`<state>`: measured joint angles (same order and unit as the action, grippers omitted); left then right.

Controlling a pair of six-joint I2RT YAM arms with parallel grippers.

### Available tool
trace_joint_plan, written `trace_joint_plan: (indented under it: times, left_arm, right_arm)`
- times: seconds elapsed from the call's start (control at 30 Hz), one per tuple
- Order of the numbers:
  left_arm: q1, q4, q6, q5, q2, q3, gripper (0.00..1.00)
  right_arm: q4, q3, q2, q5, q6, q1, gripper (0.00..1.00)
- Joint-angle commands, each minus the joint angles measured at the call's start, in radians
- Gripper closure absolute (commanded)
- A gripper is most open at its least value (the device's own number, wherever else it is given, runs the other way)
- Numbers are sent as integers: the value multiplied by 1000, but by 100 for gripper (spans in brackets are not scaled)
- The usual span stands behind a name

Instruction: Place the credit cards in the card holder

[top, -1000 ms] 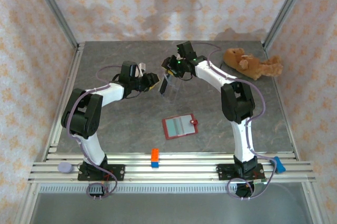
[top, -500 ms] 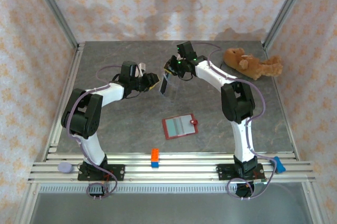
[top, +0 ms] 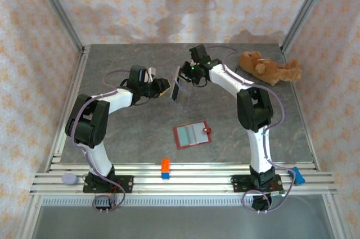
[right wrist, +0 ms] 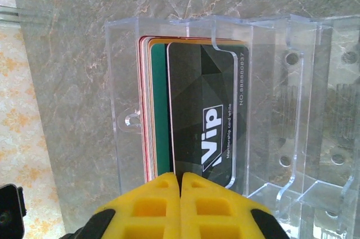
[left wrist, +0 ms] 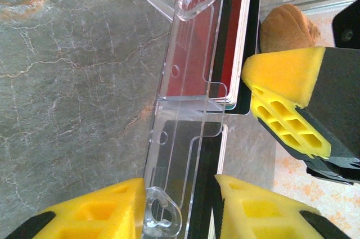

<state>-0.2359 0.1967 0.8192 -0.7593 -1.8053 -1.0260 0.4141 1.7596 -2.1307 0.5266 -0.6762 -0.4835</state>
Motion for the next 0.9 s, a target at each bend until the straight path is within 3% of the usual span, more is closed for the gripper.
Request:
trace_joint_plan:
  times: [0.0, 0.6, 0.87]
  left_arm:
    - [4, -39, -28, 0, 38, -22, 64]
    - [17, -197, -113, 52, 166, -50, 63]
    - [12, -334, -172, 90, 303, -44, 58]
  right_arm:
    - [67, 1, 67, -22, 38, -3, 100]
    - [259, 79, 130, -104, 138, -1, 100]
    - [339, -36, 262, -130, 265, -1, 100]
